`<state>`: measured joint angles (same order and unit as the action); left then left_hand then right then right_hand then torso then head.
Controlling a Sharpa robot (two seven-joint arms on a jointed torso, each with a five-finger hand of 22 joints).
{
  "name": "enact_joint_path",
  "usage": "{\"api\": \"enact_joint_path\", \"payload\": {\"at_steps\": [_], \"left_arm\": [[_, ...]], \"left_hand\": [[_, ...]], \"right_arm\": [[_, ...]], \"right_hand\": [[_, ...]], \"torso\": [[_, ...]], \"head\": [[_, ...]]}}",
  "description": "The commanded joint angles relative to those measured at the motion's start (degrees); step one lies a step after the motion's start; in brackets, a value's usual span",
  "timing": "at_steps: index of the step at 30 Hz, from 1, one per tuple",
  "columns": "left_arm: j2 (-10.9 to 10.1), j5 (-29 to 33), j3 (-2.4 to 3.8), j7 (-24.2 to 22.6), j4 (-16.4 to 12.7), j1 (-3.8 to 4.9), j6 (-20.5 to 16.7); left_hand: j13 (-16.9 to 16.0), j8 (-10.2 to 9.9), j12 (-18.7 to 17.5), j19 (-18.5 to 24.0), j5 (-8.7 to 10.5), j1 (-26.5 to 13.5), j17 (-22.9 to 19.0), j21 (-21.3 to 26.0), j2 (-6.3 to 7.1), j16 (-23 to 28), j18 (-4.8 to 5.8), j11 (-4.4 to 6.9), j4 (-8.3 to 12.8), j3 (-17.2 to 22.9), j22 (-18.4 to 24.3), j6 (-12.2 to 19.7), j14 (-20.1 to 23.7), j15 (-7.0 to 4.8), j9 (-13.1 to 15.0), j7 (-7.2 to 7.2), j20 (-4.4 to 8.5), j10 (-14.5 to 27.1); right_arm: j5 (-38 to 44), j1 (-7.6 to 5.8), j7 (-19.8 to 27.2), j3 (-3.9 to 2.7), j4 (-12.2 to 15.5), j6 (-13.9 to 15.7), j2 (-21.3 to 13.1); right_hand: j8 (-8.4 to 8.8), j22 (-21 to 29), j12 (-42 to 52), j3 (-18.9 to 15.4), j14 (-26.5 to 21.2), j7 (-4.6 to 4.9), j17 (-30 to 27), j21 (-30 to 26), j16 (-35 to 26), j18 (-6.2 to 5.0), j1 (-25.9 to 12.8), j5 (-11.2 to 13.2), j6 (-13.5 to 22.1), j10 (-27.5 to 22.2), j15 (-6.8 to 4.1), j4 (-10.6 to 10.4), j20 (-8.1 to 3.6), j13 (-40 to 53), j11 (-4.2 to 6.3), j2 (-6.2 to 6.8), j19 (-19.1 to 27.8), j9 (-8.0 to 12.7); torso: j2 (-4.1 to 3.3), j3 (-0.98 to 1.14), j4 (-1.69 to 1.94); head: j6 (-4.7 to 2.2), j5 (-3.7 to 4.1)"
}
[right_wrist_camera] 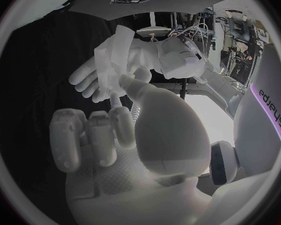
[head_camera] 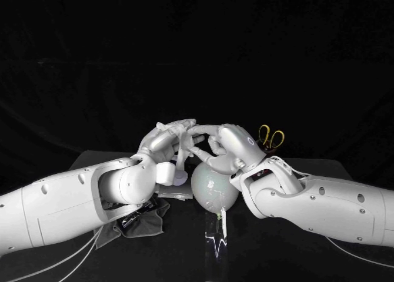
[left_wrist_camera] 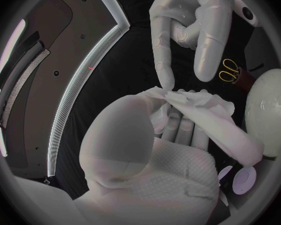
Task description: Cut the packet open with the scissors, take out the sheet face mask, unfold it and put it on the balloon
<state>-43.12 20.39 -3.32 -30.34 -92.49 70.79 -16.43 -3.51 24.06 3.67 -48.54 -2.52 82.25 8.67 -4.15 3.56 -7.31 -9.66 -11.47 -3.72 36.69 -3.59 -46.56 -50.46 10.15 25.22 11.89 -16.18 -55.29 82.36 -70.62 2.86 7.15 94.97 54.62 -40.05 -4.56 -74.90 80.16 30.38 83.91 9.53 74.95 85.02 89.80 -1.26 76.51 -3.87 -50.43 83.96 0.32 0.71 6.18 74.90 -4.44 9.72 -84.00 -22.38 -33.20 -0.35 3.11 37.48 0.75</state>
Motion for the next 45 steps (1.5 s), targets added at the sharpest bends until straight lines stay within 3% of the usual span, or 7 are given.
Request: {"api": "enact_joint_path", "payload": {"at_steps": [1,27,45], "left_arm": [[0.1,0.2,0.08,-0.9,-0.2,0.05,0.1],[0.2,0.2,0.08,-0.8,-0.6,0.05,0.6],[0.3,0.2,0.08,-1.1,0.0,0.05,0.1]], "left_hand": [[0.0,-0.3,-0.2,0.3,-0.22,-0.1,-0.1,0.2,-0.09,0.3,-0.79,-0.16,0.1,-0.2,0.0,0.3,0.4,0.03,-0.1,1.97,-0.12,0.4],[0.0,-0.3,-0.1,0.4,-0.22,-0.1,-0.1,0.3,-0.19,0.3,-0.78,-0.13,0.0,-0.2,0.0,0.1,0.5,0.04,-0.2,1.97,-0.13,0.2],[-0.1,-0.3,-0.1,0.7,-0.23,-0.1,-0.1,0.4,-0.34,0.4,-0.76,-0.1,0.0,-0.3,0.1,-0.1,0.4,0.03,-0.2,1.95,-0.17,0.0]], "right_arm": [[0.6,-0.21,-1.0,-0.08,-0.1,3.9,0.0],[-1.1,-0.68,-1.6,-0.11,-1.9,3.4,1.1],[-1.5,-0.76,-0.3,-0.09,-0.9,3.4,0.9]], "right_hand": [[0.36,-13.4,0.0,0.2,6.1,0.08,15.0,0.2,0.2,0.0,-0.7,0.3,0.4,0.7,0.24,0.0,0.42,9.2,-0.16,0.11,-3.2,0.1],[-0.47,-13.7,0.6,0.0,6.1,0.41,15.0,0.9,0.2,0.18,-1.4,0.6,-2.0,1.0,0.42,0.0,0.55,9.5,-0.4,0.15,-3.6,0.0],[-1.45,-13.8,1.7,0.2,6.1,-0.18,15.0,1.3,0.2,0.29,-1.8,0.5,-5.1,1.6,0.13,0.1,0.41,10.0,0.04,-0.31,-3.9,0.0]], "torso": [[-0.03,0.0,0.02],[-0.01,0.0,0.05],[-0.02,0.01,0.03]], "head": [[0.0,0.08],[0.1,0.22],[-0.02,0.26]]}}
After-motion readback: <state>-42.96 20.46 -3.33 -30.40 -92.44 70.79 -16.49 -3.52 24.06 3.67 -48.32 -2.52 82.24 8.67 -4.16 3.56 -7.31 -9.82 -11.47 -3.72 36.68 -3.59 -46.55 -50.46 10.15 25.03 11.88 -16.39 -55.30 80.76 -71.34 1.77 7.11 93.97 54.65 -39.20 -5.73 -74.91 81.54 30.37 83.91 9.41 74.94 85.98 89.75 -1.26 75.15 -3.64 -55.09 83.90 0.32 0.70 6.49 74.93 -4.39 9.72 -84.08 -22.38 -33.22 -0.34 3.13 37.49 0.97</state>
